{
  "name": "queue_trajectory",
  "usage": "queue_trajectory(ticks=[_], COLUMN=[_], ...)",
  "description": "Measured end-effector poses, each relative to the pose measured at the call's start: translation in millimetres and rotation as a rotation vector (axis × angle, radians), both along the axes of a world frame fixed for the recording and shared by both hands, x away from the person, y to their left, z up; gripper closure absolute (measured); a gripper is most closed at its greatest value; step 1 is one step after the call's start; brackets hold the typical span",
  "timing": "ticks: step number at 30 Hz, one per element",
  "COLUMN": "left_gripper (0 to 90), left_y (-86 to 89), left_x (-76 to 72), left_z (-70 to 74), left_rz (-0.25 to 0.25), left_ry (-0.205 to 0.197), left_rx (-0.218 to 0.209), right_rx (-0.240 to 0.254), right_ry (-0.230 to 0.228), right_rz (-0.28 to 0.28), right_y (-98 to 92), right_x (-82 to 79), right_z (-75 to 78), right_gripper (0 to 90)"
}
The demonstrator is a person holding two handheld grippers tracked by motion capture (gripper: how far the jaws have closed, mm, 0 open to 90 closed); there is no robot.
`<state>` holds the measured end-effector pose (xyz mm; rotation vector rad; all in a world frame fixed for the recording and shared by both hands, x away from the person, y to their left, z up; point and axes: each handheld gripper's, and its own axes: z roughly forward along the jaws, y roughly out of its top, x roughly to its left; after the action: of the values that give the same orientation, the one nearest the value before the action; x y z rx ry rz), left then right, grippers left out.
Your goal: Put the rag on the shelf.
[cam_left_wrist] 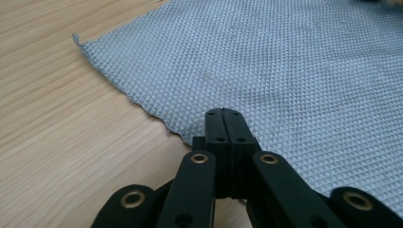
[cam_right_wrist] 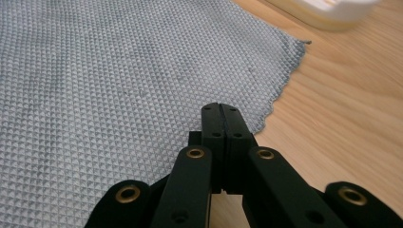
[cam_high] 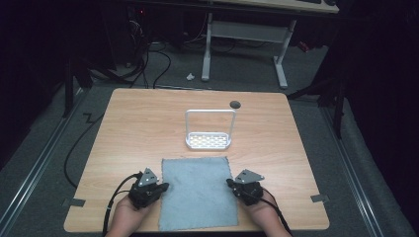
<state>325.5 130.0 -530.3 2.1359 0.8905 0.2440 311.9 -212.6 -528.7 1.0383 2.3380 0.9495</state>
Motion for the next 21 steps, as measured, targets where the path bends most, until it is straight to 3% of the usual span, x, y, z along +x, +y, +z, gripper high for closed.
queue_trajectory(ticks=[2, 6, 7, 13, 18, 21], left_gripper=[89.9, 89.8, 89.9, 89.8, 89.8, 88.2], left_y=[-7.7, -21.2, -22.3, -21.4, -21.9, -19.4], left_x=[-0.7, -2.3, -3.3, -5.2, -6.6, -6.7], left_z=[0.3, 0.1, -0.1, -1.6, -1.5, 0.7], left_rz=[-0.02, -0.038, -0.036, -0.029, -0.03, -0.015], left_ry=[-0.013, -0.026, -0.034, -0.027, -0.033, -0.048], left_rx=[0.015, 0.02, 0.024, -0.001, 0.002, -0.016], right_rx=[0.011, 0.007, 0.032, 0.024, 0.03, 0.087], right_ry=[0.008, 0.002, -0.002, -0.004, 0.0, -0.048], right_rz=[-0.019, -0.03, -0.041, -0.04, -0.042, -0.05], right_y=[-15.9, -26.5, -30.7, -31.0, -30.9, -31.2], right_x=[-4.9, -10.5, -14.0, -15.5, -15.5, -19.5], right_z=[0.3, 0.3, -1.4, -1.2, -1.1, 8.7], right_gripper=[90.0, 90.0, 90.0, 90.0, 88.2, 86.4])
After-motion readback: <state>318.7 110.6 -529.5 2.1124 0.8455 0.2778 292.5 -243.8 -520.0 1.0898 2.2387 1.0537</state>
